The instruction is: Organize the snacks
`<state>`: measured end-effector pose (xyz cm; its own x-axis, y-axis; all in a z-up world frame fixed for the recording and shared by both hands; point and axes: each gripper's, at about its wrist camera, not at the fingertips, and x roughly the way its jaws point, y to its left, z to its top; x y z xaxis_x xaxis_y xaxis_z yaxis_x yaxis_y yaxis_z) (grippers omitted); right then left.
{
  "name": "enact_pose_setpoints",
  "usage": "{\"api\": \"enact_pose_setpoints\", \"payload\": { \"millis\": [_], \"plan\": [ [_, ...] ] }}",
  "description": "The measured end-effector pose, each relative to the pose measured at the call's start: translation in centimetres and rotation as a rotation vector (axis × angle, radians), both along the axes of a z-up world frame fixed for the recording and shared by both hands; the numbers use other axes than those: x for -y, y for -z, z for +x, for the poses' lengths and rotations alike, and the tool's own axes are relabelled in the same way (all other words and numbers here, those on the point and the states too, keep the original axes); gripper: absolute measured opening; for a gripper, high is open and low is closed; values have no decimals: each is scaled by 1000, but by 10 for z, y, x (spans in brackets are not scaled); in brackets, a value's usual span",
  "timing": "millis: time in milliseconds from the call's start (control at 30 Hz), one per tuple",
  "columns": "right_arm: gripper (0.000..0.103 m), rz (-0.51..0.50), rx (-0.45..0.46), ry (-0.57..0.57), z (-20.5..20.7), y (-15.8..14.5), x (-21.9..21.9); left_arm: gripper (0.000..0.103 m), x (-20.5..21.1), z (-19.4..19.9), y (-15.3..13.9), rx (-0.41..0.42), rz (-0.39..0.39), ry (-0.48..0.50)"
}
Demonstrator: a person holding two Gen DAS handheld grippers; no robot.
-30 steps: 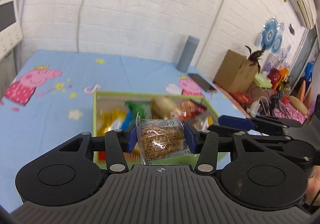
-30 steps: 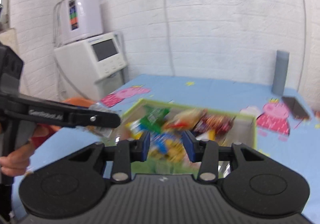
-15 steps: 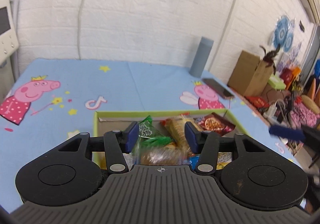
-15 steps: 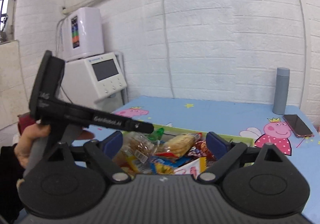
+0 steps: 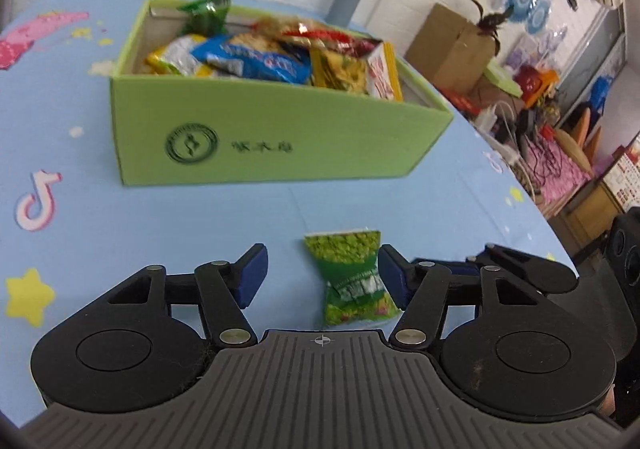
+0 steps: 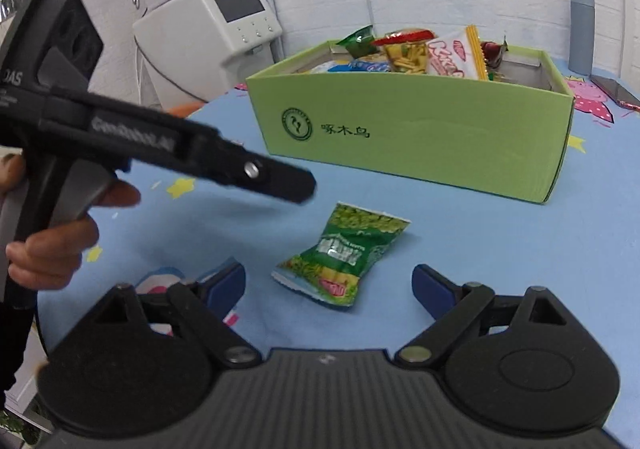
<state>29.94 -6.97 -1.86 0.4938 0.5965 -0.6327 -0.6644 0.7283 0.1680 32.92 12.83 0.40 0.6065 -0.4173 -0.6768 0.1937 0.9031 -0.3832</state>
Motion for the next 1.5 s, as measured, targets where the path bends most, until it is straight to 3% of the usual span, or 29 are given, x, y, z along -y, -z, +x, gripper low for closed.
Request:
{"api": "enact_pose_setpoints", "payload": {
  "millis": [100,133,200,233,500,633,767,900,967,1000,1033,1067,1133,1300,1500],
  "plan": [
    [89,-40,31,-6,1,5,-11,46,11,4,9,-30,-2,17],
    [90,-51,28,-4,3,9,-15,41,13,5,14,-50,3,19],
    [88,-67,59,-6,2,13,-22,27,17,5,20,-50,-3,25],
    [84,-71,60,-18,1,13,-25,8,19,4,22,-64,-29,48],
    [86,-44,100,-54,-11,-7,-34,5,19,-8,1,-39,-35,-6],
    [89,-15,181,-71,0,-37,-43,5,1,0,-41,48,-47,-40],
    [90,0,307,-95,28,-81,-64,5,-11,26,-92,167,-5,-78],
    [92,16,329,-105,71,-105,-83,6,-24,66,-114,194,35,-111],
    [94,20,293,-115,94,-106,-89,15,-29,87,-111,176,48,-123],
    [94,26,263,-115,105,-104,-91,25,-31,95,-108,173,70,-135],
    [94,21,241,-107,111,-102,-90,44,-34,98,-106,169,95,-165],
    [94,9,242,-85,111,-105,-83,49,-37,97,-106,178,121,-196],
    [94,16,275,-54,103,-110,-66,54,-44,81,-105,225,137,-214],
    [93,76,285,16,58,-109,-6,65,-50,28,-97,272,61,-228],
    [93,94,139,158,0,-65,51,73,-24,-28,-61,212,42,-263]
  ]
}}
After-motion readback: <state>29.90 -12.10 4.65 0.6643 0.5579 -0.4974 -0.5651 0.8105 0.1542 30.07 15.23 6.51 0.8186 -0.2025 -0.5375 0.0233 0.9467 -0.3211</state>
